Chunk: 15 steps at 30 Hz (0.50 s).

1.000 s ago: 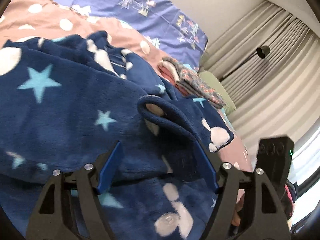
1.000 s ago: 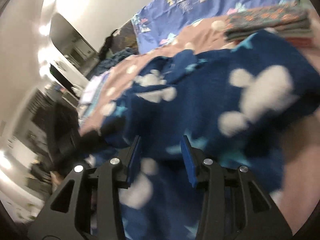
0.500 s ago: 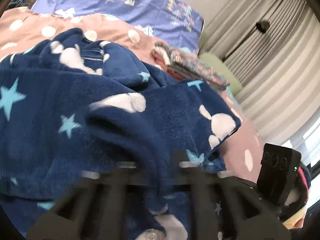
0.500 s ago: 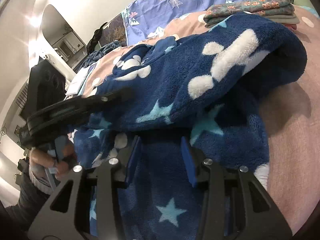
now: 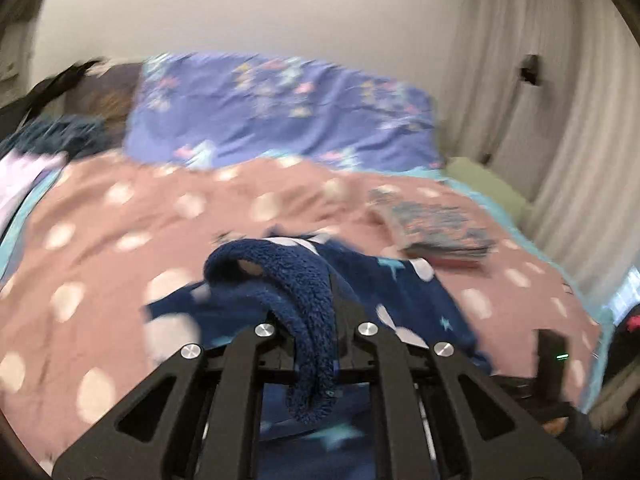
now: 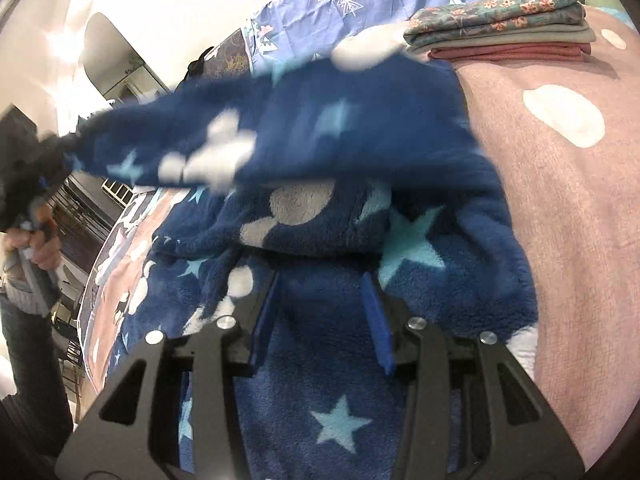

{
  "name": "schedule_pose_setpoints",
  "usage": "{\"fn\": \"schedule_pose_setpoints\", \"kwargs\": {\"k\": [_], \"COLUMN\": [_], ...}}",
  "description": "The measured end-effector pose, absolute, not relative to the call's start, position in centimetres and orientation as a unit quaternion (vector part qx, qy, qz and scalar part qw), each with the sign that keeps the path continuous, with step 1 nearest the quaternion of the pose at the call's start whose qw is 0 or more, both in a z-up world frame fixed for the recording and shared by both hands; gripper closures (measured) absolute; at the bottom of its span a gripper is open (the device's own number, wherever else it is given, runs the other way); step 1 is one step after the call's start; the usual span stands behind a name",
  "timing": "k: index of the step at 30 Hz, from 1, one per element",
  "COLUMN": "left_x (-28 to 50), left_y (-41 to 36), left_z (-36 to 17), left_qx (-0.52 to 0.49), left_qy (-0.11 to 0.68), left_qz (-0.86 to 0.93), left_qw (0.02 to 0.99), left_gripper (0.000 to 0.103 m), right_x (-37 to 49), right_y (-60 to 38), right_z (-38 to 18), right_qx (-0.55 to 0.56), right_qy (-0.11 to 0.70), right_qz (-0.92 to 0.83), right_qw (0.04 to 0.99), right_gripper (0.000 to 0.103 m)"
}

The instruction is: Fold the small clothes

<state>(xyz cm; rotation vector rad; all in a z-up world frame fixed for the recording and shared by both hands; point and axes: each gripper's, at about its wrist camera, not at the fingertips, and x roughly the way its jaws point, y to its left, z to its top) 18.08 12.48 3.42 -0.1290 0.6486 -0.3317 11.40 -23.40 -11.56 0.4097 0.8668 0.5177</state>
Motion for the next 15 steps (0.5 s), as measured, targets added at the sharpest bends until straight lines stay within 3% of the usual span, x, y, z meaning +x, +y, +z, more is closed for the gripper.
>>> {"fn": "schedule_pose_setpoints", "kwargs": {"k": [3, 5, 12, 15], "left_x": [19.8, 20.5, 19.0, 19.2], "left_y": [15.2, 16.4, 17.0, 15.6], "left_z": [-0.6, -3.6, -5.9, -7.7], "left_qx": [-0.074, -0.061, -0.054, -0.02], "left_qy": [0.367, 0.395, 0.387, 0.408], "left_qz": [-0.117, -0.058, -0.047, -0.048], "left_qw": [0.92, 0.915, 0.919, 0.912], "left_gripper": [0.085, 0.066, 0.063, 0.054], "right_x": [11.3, 11.3, 10.8, 10.3], "right_y": [-23.3, -23.1, -21.8, -21.3], "right_z": [-11.5, -11.5, -9.9, -7.2], "right_qx": [0.188, 0.183, 0.131, 0.119], "right_qy": [0.413, 0.414, 0.41, 0.369], "right_qz": [0.244, 0.242, 0.216, 0.226], "right_qw": [0.857, 0.858, 0.876, 0.894], "right_gripper": [0.058, 0.058, 0.064, 0.071]}}
